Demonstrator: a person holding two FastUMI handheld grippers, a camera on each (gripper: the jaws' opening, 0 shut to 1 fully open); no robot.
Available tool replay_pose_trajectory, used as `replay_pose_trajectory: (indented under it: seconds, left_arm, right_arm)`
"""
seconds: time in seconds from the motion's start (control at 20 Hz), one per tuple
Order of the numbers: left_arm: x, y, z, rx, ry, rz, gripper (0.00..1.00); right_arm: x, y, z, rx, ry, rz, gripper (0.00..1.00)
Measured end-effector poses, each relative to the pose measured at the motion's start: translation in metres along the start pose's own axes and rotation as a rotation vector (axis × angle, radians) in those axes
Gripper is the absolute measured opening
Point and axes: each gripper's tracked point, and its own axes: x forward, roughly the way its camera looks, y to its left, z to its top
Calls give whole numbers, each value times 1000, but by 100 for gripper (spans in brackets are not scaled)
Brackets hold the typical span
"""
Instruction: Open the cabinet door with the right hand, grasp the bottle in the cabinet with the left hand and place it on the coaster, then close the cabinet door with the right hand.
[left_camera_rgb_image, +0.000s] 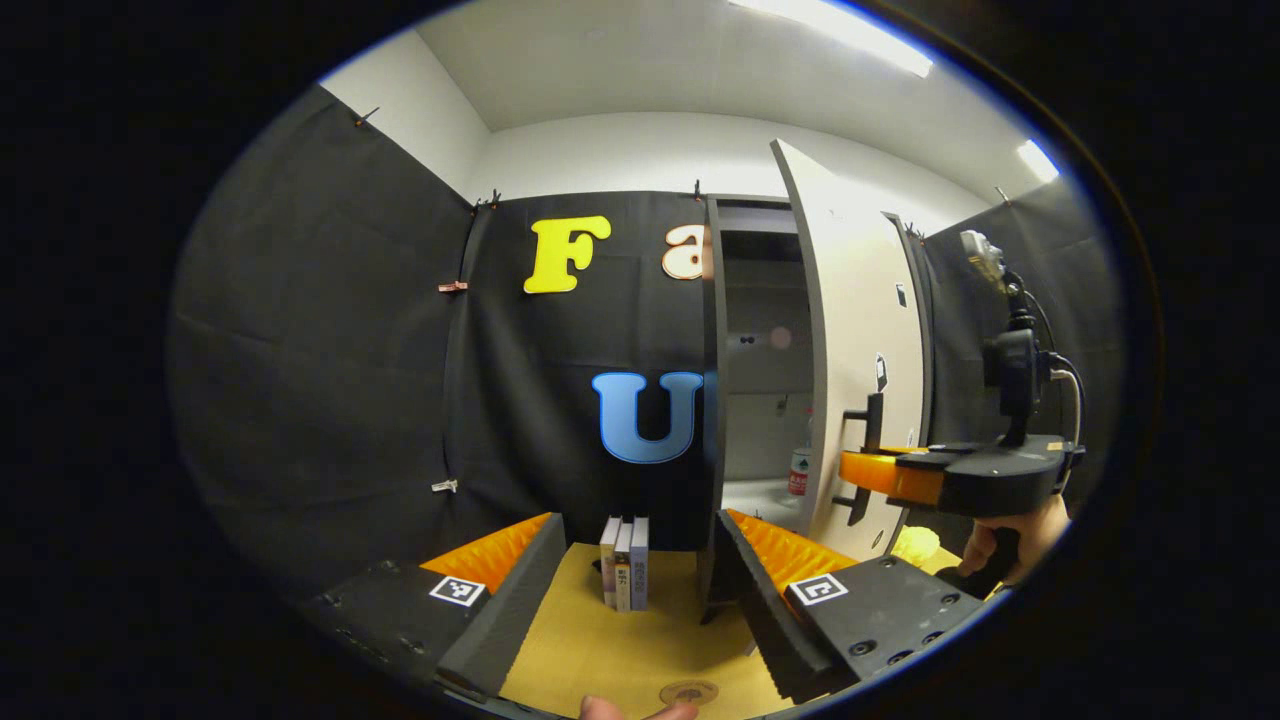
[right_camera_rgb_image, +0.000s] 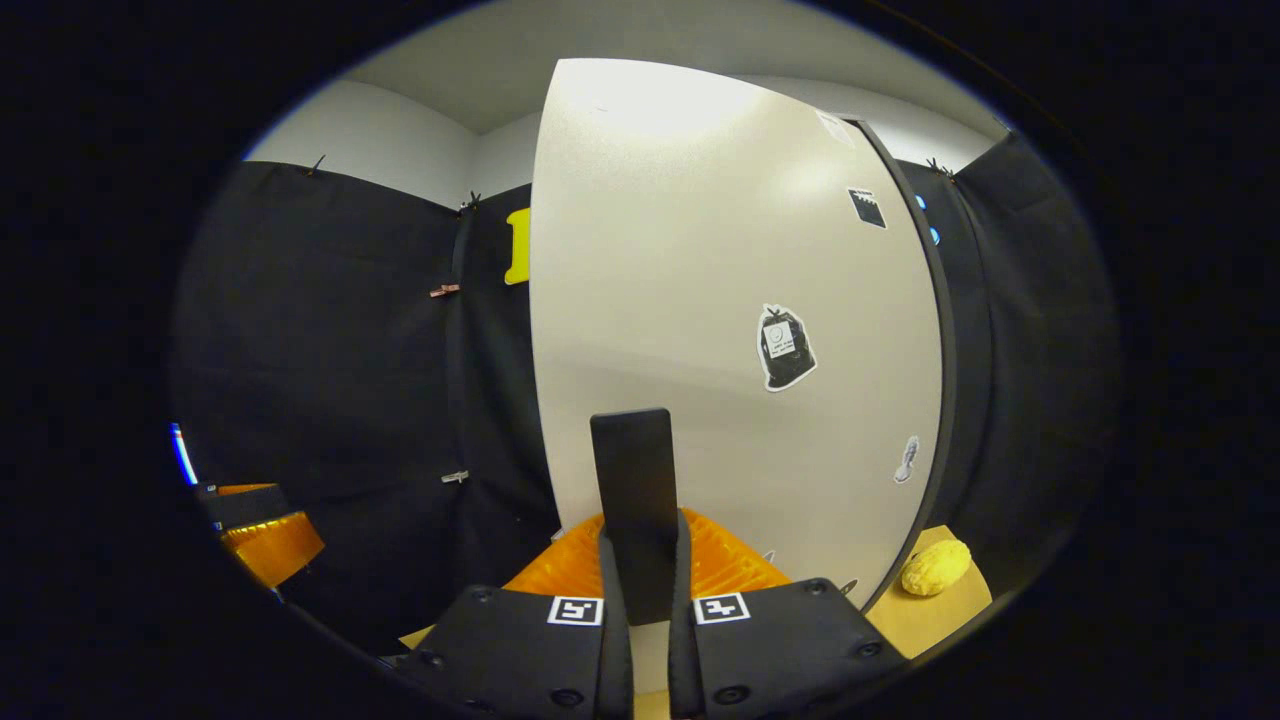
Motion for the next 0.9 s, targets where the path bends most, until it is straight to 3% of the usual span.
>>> replay_pose_trajectory:
  seconds: [0.45, 0.9]
  left_arm:
    - [10, -40, 3, -30, 8, -78, 95]
    - [18, -67, 8, -11, 1, -126, 94]
  right_arm:
    - [-24, -19, 5, -47, -16, -44, 18]
    - [-64, -65, 12, -46, -31, -180, 17]
